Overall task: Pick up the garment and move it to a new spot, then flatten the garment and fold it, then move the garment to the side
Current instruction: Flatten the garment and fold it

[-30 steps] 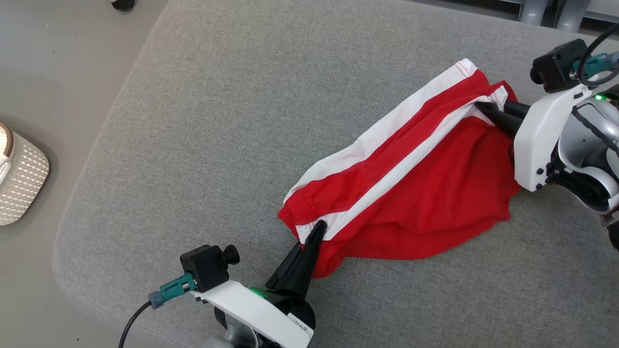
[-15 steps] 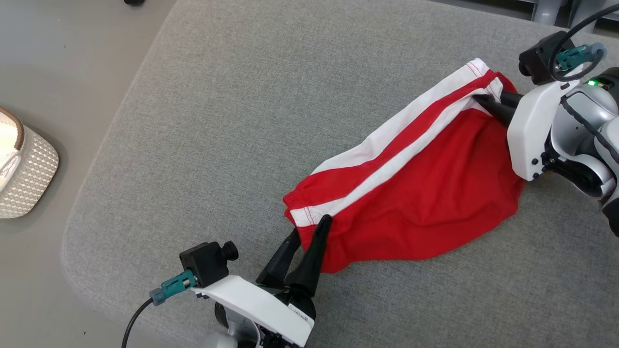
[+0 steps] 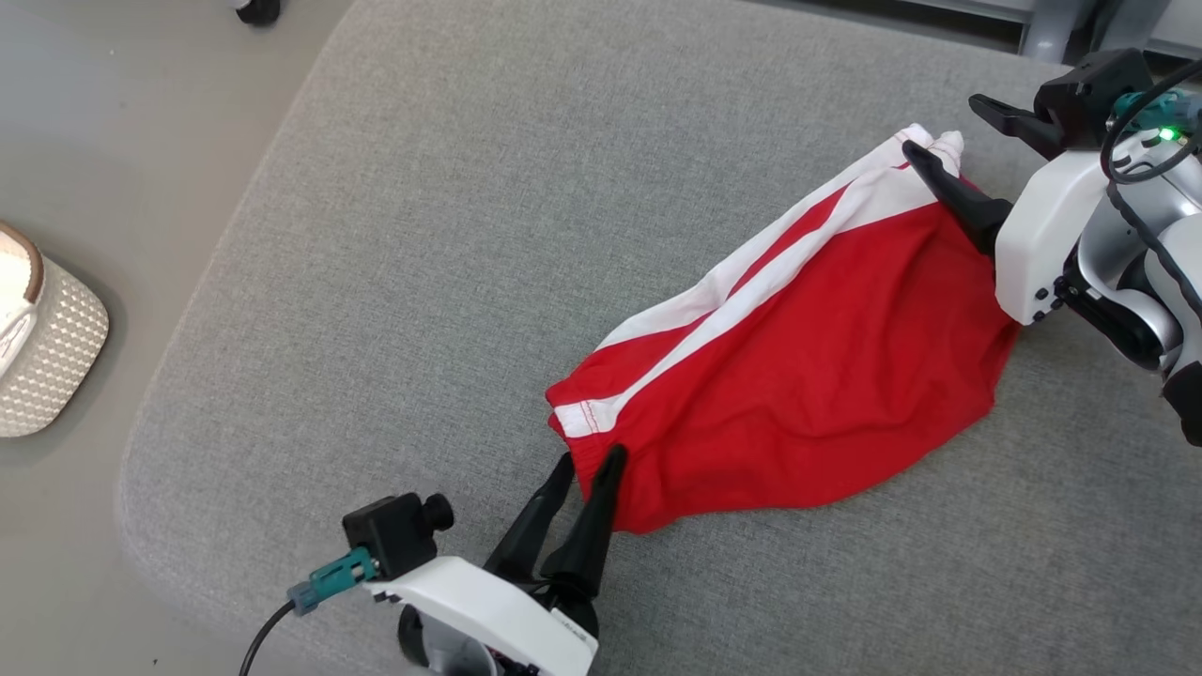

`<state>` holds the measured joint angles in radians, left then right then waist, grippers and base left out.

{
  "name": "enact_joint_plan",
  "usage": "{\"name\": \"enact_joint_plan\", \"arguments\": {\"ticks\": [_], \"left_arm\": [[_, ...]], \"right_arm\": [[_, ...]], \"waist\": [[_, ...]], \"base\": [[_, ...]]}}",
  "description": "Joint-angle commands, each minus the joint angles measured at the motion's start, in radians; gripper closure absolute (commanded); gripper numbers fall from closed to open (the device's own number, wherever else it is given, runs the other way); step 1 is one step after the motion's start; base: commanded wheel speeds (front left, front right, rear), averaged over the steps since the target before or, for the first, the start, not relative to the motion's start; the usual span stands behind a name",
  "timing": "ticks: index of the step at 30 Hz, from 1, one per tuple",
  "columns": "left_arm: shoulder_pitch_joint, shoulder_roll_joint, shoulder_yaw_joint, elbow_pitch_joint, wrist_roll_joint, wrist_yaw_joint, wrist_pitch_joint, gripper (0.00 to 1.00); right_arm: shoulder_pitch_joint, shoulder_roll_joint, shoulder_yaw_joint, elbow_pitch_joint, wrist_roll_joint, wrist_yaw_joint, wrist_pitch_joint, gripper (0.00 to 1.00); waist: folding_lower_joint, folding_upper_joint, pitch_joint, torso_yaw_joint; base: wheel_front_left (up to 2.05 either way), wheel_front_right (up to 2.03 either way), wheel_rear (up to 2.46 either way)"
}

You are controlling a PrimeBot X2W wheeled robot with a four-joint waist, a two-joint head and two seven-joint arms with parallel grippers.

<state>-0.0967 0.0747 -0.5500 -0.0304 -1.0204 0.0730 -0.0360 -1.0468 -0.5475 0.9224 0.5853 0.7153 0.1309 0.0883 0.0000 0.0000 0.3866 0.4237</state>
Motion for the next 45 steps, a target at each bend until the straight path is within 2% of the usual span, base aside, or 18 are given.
{"name": "enact_joint_plan", "arguments": {"ticks": [1,7,12,19,22,23,26,28,32,37,45], "left_arm": [[0.013,0.012,0.01,0.005,0.012,0.011,-0.011,0.0],[0.017,0.058,0.024,0.029,0.111,0.06,-0.08,0.0],[0.04,0.099,0.047,0.03,0.17,0.094,-0.136,0.0],[0.09,0.174,0.07,0.039,0.31,0.158,-0.206,0.0],[0.113,0.192,0.094,0.043,0.367,0.167,-0.223,0.0],[0.113,0.192,0.094,0.043,0.367,0.167,-0.223,0.0],[0.133,0.204,0.127,0.044,0.433,0.154,-0.229,0.0],[0.15,0.191,0.165,0.031,0.482,0.142,-0.229,0.0],[0.181,0.155,0.239,0.013,0.564,0.111,-0.229,0.0],[0.192,0.1,0.298,0.003,0.626,0.046,-0.23,0.0],[0.151,0.017,0.334,0.02,0.687,-0.058,-0.23,0.0]], "right_arm": [[-0.005,0.006,0.003,0.015,0.008,0.0,-0.026,0.0],[0.042,0.009,0.007,0.037,0.041,0.0,-0.119,0.0],[0.112,-0.002,-0.014,0.036,0.025,0.0,-0.234,0.0],[0.293,0.0,-0.164,0.04,-0.057,0.0,-0.346,0.0],[0.401,0.026,-0.285,0.002,-0.123,0.0,-0.354,0.0],[0.401,0.026,-0.285,0.002,-0.123,0.0,-0.354,0.0],[0.541,0.067,-0.436,-0.085,-0.229,0.0,-0.354,0.0],[0.631,0.107,-0.527,-0.141,-0.291,0.0,-0.354,0.0],[0.73,0.163,-0.611,-0.202,-0.376,0.0,-0.354,0.0],[0.696,0.171,-0.599,-0.233,-0.406,0.0,-0.311,0.0],[0.494,0.134,-0.489,-0.158,-0.346,0.0,-0.093,0.0]], "waist": [[0.0,0.0,-0.013,-0.007],[0.0,0.0,-0.077,-0.027],[0.0,0.0,-0.154,-0.06],[0.0,0.0,-0.254,-0.117],[0.0,0.0,-0.285,-0.147],[0.0,0.0,-0.285,-0.147],[0.0,0.0,-0.306,-0.178],[0.0,0.0,-0.314,-0.199],[0.0,0.0,-0.305,-0.224],[0.0,0.0,-0.252,-0.2],[0.0,0.0,-0.126,-0.068]], "base": [[0.0,0.0,0.0],[0.0,0.0,0.0],[0.0,0.0,0.0],[0.0,0.0,0.0],[0.0,0.0,0.0],[0.0,0.0,0.0],[0.0,0.0,0.0],[0.0,0.0,0.0],[0.0,0.0,0.0],[0.0,0.0,0.0],[0.0,0.0,0.0]]}}
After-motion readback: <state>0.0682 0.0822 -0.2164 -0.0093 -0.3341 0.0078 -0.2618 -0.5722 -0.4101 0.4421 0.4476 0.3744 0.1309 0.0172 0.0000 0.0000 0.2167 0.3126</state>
